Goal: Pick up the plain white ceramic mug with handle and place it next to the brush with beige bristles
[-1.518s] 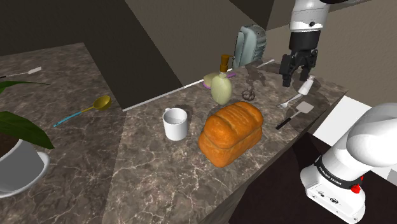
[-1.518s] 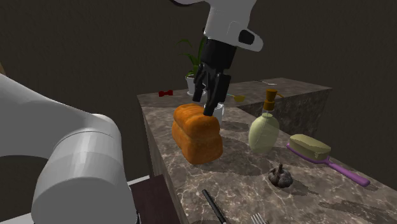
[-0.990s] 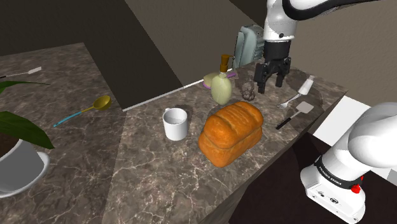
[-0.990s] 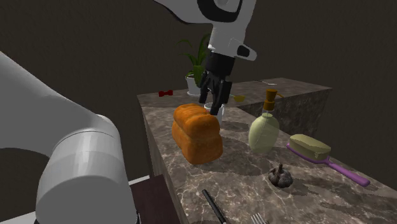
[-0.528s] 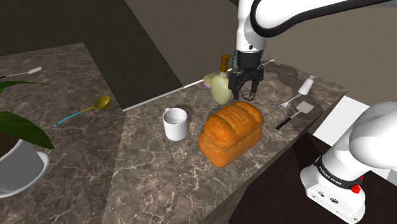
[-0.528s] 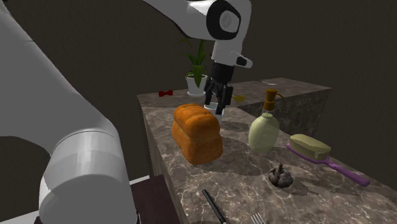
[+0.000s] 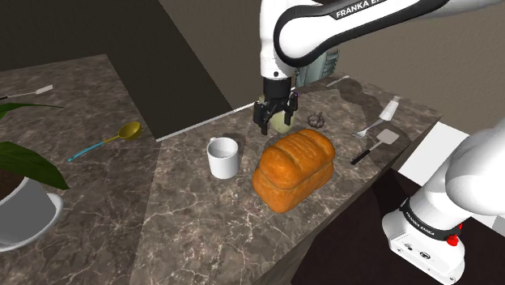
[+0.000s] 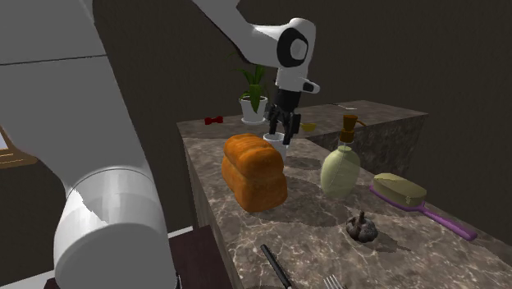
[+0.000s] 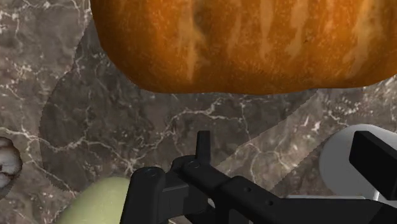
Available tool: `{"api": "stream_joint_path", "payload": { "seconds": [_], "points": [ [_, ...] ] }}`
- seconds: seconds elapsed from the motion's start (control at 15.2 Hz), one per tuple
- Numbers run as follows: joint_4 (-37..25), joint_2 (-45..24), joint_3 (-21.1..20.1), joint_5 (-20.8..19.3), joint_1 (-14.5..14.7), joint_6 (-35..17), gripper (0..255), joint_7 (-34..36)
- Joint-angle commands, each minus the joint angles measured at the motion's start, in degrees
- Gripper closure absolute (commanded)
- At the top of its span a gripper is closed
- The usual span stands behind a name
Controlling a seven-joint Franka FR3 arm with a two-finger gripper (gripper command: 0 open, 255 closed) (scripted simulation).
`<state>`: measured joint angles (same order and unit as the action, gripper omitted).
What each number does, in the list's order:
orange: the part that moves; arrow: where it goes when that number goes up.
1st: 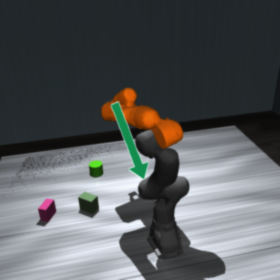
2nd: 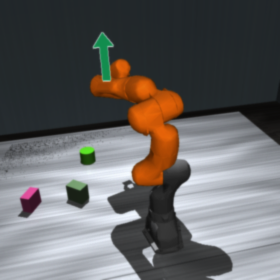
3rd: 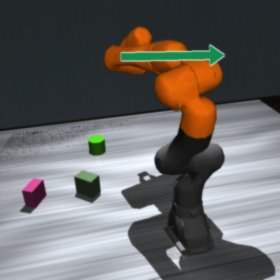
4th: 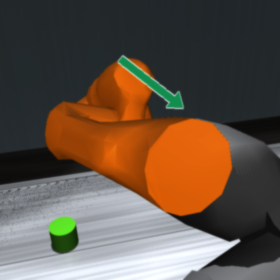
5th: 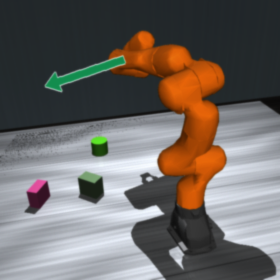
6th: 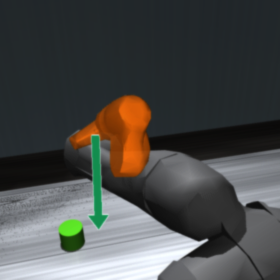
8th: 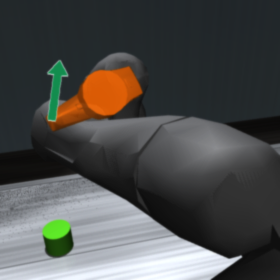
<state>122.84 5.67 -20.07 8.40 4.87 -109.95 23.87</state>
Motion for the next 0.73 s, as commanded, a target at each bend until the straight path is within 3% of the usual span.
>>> {"api": "stream_joint_path", "payload": {
  "seconds": [0.0, 0.53, 0.66],
  "points": [
    [-2.42, -4.02, -1.15, -1.50, 0.66, -2.16, 0, 1.84],
    [-17.82, -21.27, -3.24, -10.21, 5.24, -5.18, 0, 9.56],
    [-18.53, -22.65, -3.11, -10.89, 5.80, -5.89, 0, 10.05]
  ]
}}
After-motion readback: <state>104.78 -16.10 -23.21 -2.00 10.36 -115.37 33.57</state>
